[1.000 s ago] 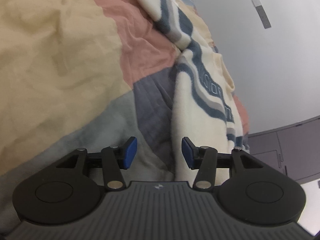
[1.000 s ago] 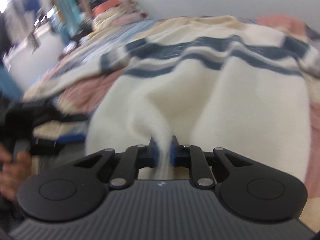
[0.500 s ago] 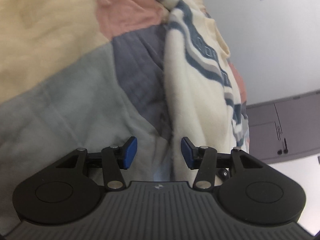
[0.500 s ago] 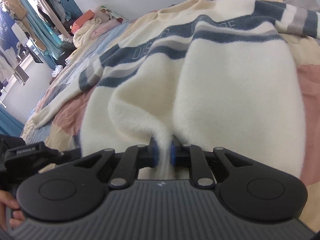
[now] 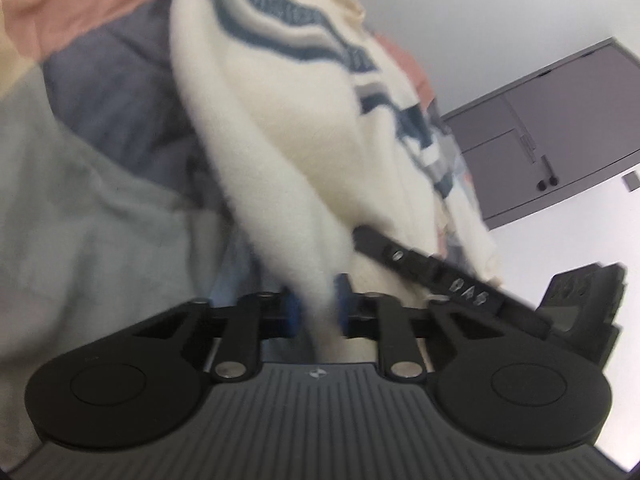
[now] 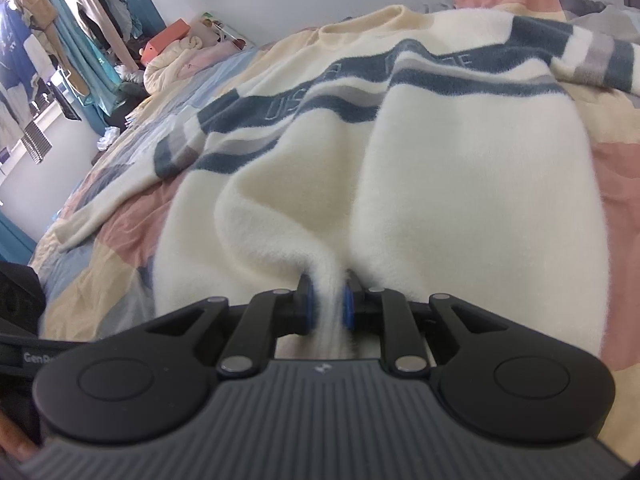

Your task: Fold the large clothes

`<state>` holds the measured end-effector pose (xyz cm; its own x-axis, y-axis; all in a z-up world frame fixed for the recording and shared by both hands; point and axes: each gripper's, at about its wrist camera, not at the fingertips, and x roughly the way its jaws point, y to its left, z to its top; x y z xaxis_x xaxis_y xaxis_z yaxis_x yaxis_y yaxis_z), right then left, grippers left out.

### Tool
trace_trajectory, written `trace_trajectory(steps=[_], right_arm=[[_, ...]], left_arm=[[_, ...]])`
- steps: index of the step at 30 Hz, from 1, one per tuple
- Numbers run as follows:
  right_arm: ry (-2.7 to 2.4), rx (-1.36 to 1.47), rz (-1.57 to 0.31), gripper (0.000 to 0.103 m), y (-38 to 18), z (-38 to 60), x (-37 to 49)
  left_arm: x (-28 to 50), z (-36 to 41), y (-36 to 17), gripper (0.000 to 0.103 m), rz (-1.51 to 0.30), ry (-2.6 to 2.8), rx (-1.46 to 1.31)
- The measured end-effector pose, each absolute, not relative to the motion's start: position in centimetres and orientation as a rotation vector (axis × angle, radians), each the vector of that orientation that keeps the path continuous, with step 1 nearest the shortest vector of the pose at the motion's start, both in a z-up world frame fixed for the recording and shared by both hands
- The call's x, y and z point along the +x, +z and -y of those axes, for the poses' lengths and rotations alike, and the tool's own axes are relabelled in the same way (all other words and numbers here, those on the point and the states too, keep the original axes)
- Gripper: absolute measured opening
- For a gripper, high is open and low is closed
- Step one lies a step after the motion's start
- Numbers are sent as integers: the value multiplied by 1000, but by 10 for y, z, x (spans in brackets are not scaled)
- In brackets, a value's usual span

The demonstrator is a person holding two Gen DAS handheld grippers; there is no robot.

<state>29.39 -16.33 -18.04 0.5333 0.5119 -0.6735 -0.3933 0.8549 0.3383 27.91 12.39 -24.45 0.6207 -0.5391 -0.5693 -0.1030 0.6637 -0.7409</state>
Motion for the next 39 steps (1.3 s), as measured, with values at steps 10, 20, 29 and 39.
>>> trace_trajectory(steps=[10, 20, 29, 39], right_arm=[[656, 107, -748, 51, -153, 144, 265], [714, -54, -762, 50, -163, 106, 249], [695, -66, -886, 49, -193, 100, 258], [608, 30, -822, 49, -165, 135, 249]], left_arm=[[219, -183, -200, 9, -630, -166, -956], [205, -221, -208, 9, -695, 139, -922], [209, -213, -203, 45, -709, 182, -829], [195, -177, -160, 59, -510, 160, -613]])
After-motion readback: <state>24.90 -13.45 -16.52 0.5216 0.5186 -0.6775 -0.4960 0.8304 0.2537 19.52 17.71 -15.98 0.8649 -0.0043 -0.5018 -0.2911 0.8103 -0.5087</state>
